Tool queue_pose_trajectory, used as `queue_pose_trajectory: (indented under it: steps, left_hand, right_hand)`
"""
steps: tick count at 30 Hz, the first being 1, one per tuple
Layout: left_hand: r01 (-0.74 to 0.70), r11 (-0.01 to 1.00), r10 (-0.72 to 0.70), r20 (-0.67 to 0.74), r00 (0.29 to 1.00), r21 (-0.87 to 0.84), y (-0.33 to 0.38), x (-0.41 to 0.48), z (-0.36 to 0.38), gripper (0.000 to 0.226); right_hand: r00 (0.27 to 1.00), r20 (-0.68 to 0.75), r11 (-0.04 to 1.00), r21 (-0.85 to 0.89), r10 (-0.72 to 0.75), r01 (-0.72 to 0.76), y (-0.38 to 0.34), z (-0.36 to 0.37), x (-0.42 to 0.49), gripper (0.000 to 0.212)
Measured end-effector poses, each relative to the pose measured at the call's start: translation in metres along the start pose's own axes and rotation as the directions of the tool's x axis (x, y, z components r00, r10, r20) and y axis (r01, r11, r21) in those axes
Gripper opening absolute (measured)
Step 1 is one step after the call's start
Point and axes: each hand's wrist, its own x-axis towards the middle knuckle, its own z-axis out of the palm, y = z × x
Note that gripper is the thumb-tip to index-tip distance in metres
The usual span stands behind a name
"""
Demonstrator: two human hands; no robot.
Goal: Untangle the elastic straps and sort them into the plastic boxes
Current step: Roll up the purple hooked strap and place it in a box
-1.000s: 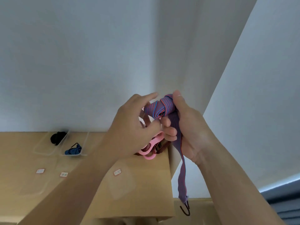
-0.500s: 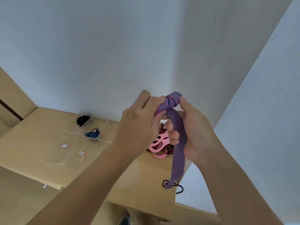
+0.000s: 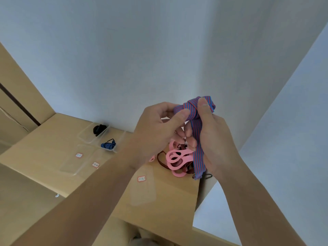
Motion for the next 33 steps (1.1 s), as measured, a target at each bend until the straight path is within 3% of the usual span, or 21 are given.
queue_pose_trajectory:
  steps: [3,6,8,9,11,13,14,15,16,18,21,23,25,27,29,30,33]
  left_hand:
    - [-0.18,0.94,0.223,-0.122,0.967,0.29,-0.008,0.001,0.003,0.022]
    - [-0.46,0.617,0.606,-0.013,0.795,0.639,-0.02,0.005,0.003,0.024]
    - [-0.536,0.361,0.746,0.109,0.657,0.763,-0.023,0.009,0.0,0.028]
    - [-0.557,0.314,0.76,0.148,0.632,0.769,-0.024,0.013,-0.002,0.031]
    - [-0.597,0.392,0.697,0.198,0.689,0.7,-0.023,0.024,-0.012,0.037]
    - [-0.502,0.682,0.509,0.148,0.848,0.531,-0.02,0.031,-0.024,0.036]
    - [-0.358,0.862,0.346,0.099,0.933,0.358,-0.017,0.035,-0.029,0.032]
    - [-0.166,0.976,0.154,0.089,0.984,0.145,-0.012,0.04,-0.033,0.034]
    - [-0.005,1.0,0.008,0.115,0.993,-0.029,-0.008,0.044,-0.038,0.039]
    - [0.096,0.984,-0.067,0.19,0.979,-0.152,-0.005,0.053,-0.049,0.036]
    - [0.079,0.97,-0.026,0.226,0.974,-0.231,-0.001,0.062,-0.06,0.017]
    - [-0.025,0.993,0.04,0.139,0.99,-0.113,-0.003,0.066,-0.063,0.008]
    - [-0.189,0.98,0.187,0.042,0.981,0.059,-0.008,0.068,-0.062,0.016]
    - [-0.459,0.849,0.469,0.028,0.883,0.263,-0.012,0.068,-0.064,0.019]
    - [-0.659,0.56,0.706,0.128,0.697,0.502,-0.016,0.068,-0.068,0.015]
    - [-0.691,0.466,0.75,0.168,0.64,0.553,-0.017,0.069,-0.07,0.015]
    - [-0.743,0.43,0.748,0.259,0.611,0.513,-0.018,0.074,-0.084,0.02]
  right_hand:
    - [0.997,-0.026,0.995,0.058,0.078,-0.077,0.002,0.005,0.001,0.07]
    - [0.985,-0.001,0.966,0.196,0.17,-0.166,0.004,0.014,0.002,0.062]
    - [0.983,0.031,0.943,0.279,0.179,-0.181,0.004,0.018,0.004,0.053]
    - [0.984,0.027,0.939,0.295,0.174,-0.175,0.003,0.019,0.007,0.05]
    - [0.988,-0.009,0.944,0.298,0.152,-0.142,0.0,0.022,0.014,0.048]
    - [0.993,-0.055,0.957,0.279,0.104,-0.085,-0.003,0.026,0.021,0.046]
    - [0.995,-0.07,0.965,0.258,0.075,-0.054,-0.004,0.028,0.024,0.045]
    - [0.996,-0.076,0.972,0.232,0.047,-0.028,-0.004,0.032,0.027,0.046]
    - [0.997,-0.076,0.978,0.208,0.02,-0.004,-0.004,0.037,0.03,0.047]
    - [0.997,-0.07,0.981,0.19,-0.023,0.036,-0.002,0.049,0.035,0.048]
    - [0.997,-0.063,0.972,0.225,-0.052,0.065,0.002,0.064,0.04,0.049]
    - [0.996,-0.079,0.974,0.219,-0.048,0.064,0.003,0.071,0.043,0.051]
    - [0.994,-0.104,0.972,0.229,-0.021,0.045,0.002,0.077,0.046,0.052]
    - [0.995,-0.096,0.961,0.275,0.035,-0.007,0.0,0.085,0.049,0.054]
    - [0.993,-0.077,0.95,0.306,0.091,-0.064,-0.002,0.092,0.051,0.056]
    - [0.991,-0.073,0.944,0.318,0.113,-0.084,-0.002,0.095,0.052,0.055]
    - [0.987,-0.098,0.936,0.34,0.131,-0.09,0.003,0.101,0.052,0.049]
